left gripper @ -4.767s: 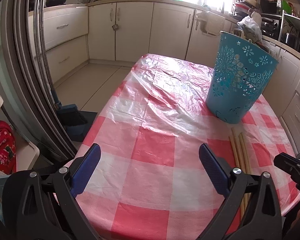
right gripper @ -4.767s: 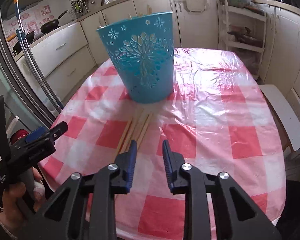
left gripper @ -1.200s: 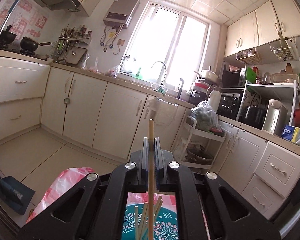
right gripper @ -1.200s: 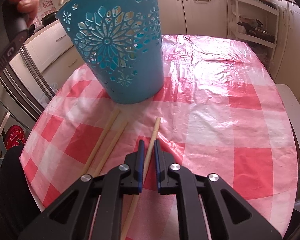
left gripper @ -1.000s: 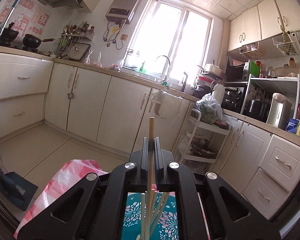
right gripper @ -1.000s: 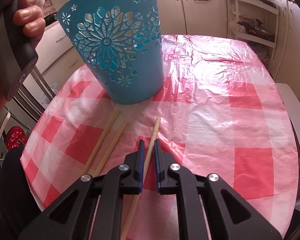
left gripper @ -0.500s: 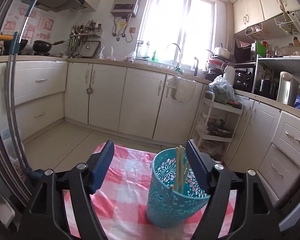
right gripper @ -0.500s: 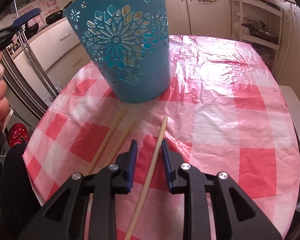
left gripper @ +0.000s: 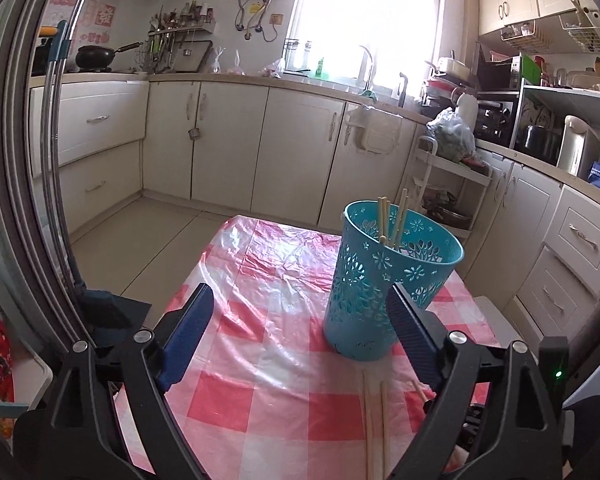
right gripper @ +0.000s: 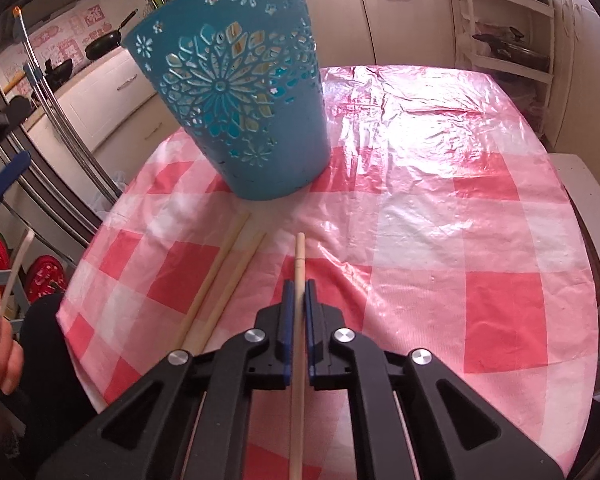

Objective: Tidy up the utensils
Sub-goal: 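Lift the held chopstick with the right tool and release it into the basket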

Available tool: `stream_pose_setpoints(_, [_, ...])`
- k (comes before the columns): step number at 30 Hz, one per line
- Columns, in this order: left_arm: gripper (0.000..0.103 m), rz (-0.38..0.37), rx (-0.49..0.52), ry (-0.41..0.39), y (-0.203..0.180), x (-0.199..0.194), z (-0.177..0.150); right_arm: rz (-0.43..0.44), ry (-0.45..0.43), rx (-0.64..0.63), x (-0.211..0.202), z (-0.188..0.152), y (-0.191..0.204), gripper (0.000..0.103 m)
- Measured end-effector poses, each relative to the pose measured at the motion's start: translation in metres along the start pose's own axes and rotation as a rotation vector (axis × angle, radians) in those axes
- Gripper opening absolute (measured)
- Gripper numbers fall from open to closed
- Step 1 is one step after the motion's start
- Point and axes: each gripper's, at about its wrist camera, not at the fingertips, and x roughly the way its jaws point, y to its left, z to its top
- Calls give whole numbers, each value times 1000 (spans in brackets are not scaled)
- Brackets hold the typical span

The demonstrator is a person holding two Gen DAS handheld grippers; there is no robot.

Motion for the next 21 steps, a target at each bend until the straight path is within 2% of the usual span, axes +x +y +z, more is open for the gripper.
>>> stream_pose_setpoints(6, [87,24,-34,35,17,2,-7,161,-154,19,-51,17,9,6])
stream_pose_setpoints(11, [87,43,-45,59,25,7,-15,242,-244,32,-80,36,23,6])
stream_pose_setpoints(17, [87,46,-53,74,27,9,-20,308,-352,20,-112,74,38,6])
stream_pose_setpoints(21, [87,41,-48,76,25,9,-23,309,-463,8,-130,117,48,6])
